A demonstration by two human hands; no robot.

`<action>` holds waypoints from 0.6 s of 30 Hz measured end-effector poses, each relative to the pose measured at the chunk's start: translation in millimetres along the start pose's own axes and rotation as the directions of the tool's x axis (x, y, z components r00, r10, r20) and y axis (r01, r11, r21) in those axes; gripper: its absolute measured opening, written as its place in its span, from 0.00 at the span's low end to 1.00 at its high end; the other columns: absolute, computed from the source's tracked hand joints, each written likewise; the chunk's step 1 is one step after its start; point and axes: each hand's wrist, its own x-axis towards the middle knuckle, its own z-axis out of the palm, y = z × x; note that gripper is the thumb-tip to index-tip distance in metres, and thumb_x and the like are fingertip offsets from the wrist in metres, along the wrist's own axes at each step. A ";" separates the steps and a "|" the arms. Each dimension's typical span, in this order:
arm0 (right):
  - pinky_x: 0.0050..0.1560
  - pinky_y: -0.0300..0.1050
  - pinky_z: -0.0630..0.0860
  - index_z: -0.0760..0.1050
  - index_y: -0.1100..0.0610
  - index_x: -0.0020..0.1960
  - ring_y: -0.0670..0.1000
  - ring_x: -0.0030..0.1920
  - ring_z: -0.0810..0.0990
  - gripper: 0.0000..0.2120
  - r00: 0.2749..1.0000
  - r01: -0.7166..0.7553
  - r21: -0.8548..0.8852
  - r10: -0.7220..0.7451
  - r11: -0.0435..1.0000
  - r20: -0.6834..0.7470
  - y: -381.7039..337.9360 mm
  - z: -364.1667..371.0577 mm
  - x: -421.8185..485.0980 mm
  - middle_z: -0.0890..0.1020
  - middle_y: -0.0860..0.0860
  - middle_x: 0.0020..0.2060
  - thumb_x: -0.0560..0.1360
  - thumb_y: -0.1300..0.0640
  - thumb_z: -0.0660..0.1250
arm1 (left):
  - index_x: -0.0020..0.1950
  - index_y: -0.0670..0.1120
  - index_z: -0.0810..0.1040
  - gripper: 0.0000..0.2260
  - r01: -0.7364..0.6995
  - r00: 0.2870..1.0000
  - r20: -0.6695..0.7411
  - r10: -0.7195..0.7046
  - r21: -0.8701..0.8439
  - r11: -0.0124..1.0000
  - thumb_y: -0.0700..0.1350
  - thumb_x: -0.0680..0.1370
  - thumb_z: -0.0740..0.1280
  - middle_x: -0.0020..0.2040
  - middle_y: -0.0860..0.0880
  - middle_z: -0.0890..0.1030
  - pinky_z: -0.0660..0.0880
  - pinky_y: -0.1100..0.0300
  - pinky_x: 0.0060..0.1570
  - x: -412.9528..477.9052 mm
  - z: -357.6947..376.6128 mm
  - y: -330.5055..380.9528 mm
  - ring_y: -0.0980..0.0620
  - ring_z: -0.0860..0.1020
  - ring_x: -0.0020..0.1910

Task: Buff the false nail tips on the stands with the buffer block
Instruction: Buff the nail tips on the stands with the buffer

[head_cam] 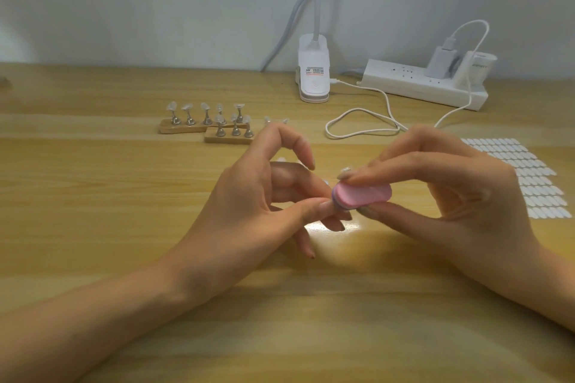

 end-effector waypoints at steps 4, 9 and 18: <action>0.48 0.50 0.77 0.81 0.52 0.55 0.54 0.46 0.82 0.10 1.000 -0.005 0.013 0.005 1.000 -0.001 -2.7 -0.3 -0.1 0.81 0.53 0.45 0.74 0.55 0.74 | 0.49 0.48 0.65 0.16 0.002 1.000 0.001 -0.002 -0.005 1.000 0.38 0.74 0.73 0.40 0.43 0.86 0.77 0.60 0.27 -0.5 -0.1 -0.2 0.45 0.85 0.38; 0.48 0.49 0.78 0.81 0.51 0.55 0.53 0.45 0.82 0.10 1.000 -0.015 0.014 0.015 1.000 -0.004 -6.1 1.9 0.0 0.81 0.54 0.44 0.73 0.54 0.74 | 0.50 0.47 0.65 0.15 0.005 1.000 -0.004 -0.005 -0.003 1.000 0.38 0.74 0.71 0.40 0.43 0.86 0.77 0.60 0.28 -0.3 -0.6 -0.5 0.45 0.85 0.37; 0.49 0.51 0.77 0.81 0.51 0.55 0.55 0.46 0.82 0.10 0.999 -0.033 0.030 0.034 0.999 -0.041 -1.3 -1.1 -0.6 0.80 0.52 0.45 0.73 0.55 0.74 | 0.49 0.49 0.66 0.16 -0.031 0.999 0.013 0.031 0.022 0.999 0.40 0.74 0.74 0.40 0.44 0.86 0.77 0.60 0.28 -1.3 0.5 1.3 0.46 0.85 0.38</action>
